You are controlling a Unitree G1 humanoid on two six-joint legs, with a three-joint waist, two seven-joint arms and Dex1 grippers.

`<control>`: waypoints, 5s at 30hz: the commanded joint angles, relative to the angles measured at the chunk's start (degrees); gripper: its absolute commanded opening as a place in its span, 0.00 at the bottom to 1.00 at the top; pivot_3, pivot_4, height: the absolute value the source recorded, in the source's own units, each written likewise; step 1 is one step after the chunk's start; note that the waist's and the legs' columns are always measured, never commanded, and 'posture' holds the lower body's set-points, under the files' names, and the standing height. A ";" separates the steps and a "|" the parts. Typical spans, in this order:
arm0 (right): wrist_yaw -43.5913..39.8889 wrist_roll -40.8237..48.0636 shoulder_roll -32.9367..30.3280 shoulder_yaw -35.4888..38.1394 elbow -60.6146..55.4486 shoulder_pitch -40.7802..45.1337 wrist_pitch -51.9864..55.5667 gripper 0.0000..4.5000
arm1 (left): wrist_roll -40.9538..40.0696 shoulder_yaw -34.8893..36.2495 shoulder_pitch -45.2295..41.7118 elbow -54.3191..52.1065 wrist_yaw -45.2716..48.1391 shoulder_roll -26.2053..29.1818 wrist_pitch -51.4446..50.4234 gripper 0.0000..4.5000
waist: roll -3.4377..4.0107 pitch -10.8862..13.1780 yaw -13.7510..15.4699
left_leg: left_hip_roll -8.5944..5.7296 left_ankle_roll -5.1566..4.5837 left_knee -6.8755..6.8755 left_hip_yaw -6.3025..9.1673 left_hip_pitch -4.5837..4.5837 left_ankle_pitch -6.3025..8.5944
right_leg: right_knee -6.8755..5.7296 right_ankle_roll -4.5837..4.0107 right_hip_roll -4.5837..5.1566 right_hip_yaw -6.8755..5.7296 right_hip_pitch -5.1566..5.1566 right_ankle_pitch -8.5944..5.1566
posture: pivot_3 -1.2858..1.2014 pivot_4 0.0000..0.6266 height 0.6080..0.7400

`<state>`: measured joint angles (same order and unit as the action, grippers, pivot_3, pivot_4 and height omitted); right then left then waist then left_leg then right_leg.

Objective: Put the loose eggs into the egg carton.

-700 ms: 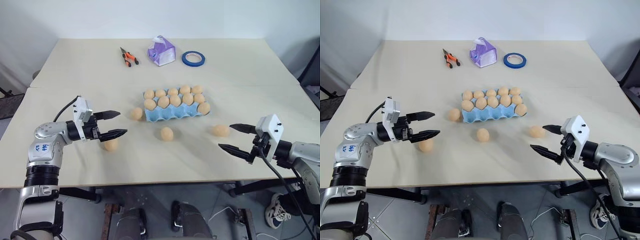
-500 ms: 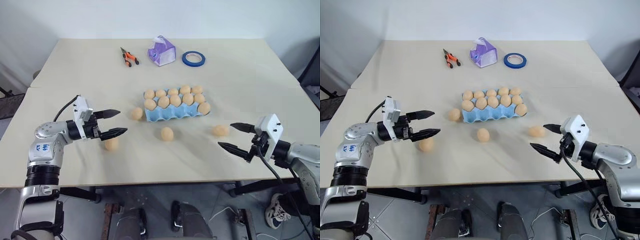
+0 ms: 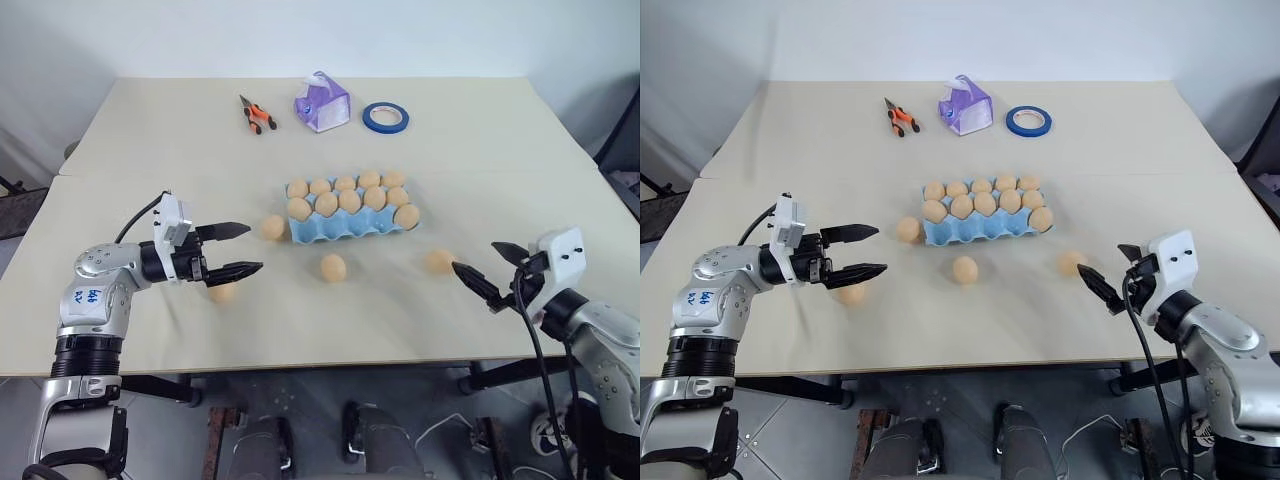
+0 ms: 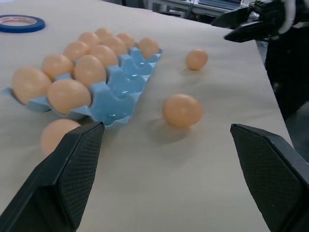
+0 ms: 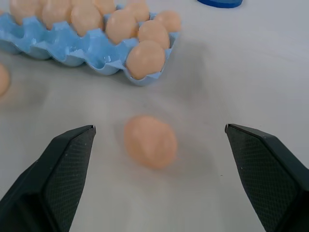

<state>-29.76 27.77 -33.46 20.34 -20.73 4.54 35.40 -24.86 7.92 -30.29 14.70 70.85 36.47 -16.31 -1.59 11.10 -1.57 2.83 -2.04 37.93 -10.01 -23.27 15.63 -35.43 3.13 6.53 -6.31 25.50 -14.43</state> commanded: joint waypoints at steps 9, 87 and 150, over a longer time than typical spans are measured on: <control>6.53 -7.10 7.64 -7.11 13.50 7.44 -6.51 1.00 | -0.81 -0.97 -1.46 -1.01 0.40 -0.39 0.45 0.99 | 0.01 0.00 -0.04 | -0.02 0.01 -0.10 -0.01 -0.03 0.02 | 0.09 -0.02 0.00 -0.03 0.02 -0.02 | 0.52 0.24 1.00; -2.26 5.75 -2.42 -8.45 -17.99 5.36 24.43 1.00 | -1.00 0.72 0.72 -0.60 -3.46 -0.44 1.39 1.00 | 0.06 0.03 -0.02 | -0.01 0.06 -0.65 0.00 -0.06 0.03 | 0.55 -0.04 -0.09 -0.15 0.10 -0.05 | 0.52 0.24 1.00; 2.71 -17.86 14.92 -26.64 25.09 39.75 -3.19 0.55 | -1.75 2.26 2.68 -4.14 -6.43 0.64 0.45 1.00 | 0.05 0.03 -0.42 | 0.01 0.26 -0.72 -0.09 -0.08 -0.39 | 0.31 -0.05 -0.15 -0.18 0.16 -0.06 | 0.52 0.24 1.00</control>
<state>-26.89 10.29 -18.64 -6.40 5.39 42.85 33.71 -25.56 8.96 -27.33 12.06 64.52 36.65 -16.42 -1.54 11.13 -1.99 2.84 -1.79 37.20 -10.10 -23.34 15.24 -35.12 3.08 6.38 -6.49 25.67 -14.49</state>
